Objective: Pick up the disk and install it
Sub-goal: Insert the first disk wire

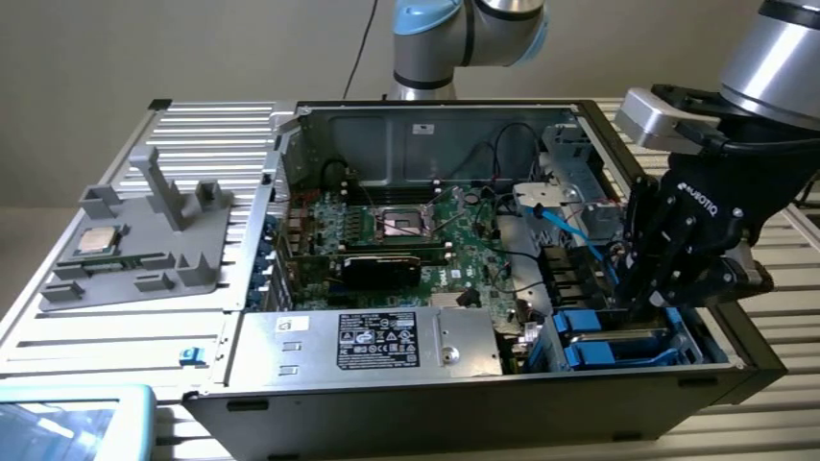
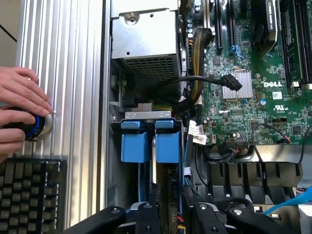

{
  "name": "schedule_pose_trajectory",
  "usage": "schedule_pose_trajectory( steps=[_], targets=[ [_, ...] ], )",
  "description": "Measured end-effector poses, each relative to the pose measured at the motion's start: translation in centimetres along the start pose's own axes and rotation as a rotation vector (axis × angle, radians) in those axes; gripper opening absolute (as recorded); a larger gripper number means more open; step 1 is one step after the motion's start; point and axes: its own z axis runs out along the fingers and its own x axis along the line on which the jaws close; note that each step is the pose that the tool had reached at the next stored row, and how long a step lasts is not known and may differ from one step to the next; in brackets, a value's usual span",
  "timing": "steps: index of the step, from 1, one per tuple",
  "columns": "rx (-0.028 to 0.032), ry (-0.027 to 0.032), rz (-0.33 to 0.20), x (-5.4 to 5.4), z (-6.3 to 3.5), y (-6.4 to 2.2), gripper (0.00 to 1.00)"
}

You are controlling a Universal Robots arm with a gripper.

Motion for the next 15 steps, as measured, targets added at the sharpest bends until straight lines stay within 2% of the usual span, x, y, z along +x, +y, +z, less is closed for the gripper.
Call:
schedule_pose_trajectory(
  steps=[2, 5, 9, 11, 13, 15],
  targets=[
    [0.0001, 0.0036, 0.0, 0.1, -0.86, 0.05, 0.31],
    [0.0003, 0.0122, 0.002, 0.3, -1.86, 0.02, 0.31],
    [0.0008, 0.0302, 0.005, 0.3, -2.99, 0.08, 0.31],
    [0.0013, 0.0434, 0.006, 0.2, -3.51, 0.14, 0.31],
    [0.0018, 0.0616, 0.009, 0.0, -3.98, 0.21, 0.31],
    [0.0025, 0.0829, 0.012, -0.2, -4.34, 0.28, 0.31]
  ],
)
